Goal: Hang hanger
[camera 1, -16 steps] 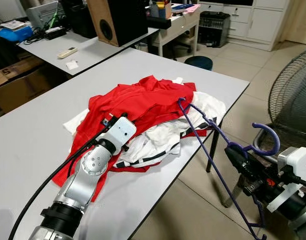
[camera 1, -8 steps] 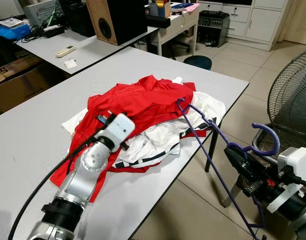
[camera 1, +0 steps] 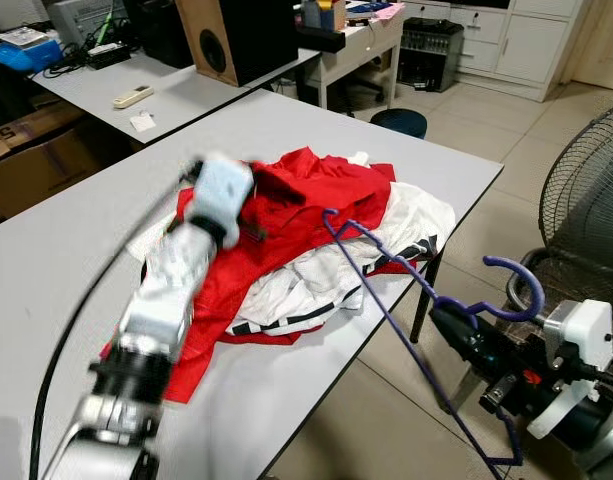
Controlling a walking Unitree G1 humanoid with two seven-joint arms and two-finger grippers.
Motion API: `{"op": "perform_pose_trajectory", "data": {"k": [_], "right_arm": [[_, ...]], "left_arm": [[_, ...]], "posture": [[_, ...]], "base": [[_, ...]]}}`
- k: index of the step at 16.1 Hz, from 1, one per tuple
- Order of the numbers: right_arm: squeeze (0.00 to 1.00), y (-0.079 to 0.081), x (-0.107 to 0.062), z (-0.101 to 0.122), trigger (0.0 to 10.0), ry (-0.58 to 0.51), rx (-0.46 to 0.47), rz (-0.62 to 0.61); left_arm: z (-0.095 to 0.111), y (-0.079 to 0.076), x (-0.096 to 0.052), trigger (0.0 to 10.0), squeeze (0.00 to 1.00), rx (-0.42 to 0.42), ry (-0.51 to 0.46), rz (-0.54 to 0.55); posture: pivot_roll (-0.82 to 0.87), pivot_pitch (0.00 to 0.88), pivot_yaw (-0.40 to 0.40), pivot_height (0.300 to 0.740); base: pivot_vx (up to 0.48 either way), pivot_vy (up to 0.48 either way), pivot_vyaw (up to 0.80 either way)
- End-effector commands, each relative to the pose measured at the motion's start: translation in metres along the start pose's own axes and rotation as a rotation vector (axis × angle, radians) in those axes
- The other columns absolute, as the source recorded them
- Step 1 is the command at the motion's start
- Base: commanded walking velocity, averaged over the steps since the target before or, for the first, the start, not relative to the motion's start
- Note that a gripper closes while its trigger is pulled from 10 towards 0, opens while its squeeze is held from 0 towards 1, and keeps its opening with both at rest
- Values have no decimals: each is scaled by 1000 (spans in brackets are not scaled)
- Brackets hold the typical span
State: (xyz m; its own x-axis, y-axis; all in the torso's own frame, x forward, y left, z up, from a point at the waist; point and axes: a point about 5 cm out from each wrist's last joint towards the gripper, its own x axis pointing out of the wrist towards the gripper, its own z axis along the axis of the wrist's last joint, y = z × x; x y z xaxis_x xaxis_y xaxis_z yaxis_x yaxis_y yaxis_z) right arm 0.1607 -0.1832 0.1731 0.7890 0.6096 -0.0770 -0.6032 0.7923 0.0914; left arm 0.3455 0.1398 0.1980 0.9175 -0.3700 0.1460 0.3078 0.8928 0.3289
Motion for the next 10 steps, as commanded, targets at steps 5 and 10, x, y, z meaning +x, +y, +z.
{"op": "perform_pose_trajectory", "data": {"k": [5, 10], "right_arm": [[0, -5, 5, 6, 10000, -75, 47, -57], [0, -5, 10, 3, 10000, -49, 68, -15]], "left_arm": [[36, 21, 5, 0, 0, -56, -131, -19], [73, 49, 12, 0, 0, -139, -271, 36]], "posture": [[-104, 10, 134, 740], [-82, 9, 127, 740]], "base": [[0, 0, 0], [0, 0, 0]]}}
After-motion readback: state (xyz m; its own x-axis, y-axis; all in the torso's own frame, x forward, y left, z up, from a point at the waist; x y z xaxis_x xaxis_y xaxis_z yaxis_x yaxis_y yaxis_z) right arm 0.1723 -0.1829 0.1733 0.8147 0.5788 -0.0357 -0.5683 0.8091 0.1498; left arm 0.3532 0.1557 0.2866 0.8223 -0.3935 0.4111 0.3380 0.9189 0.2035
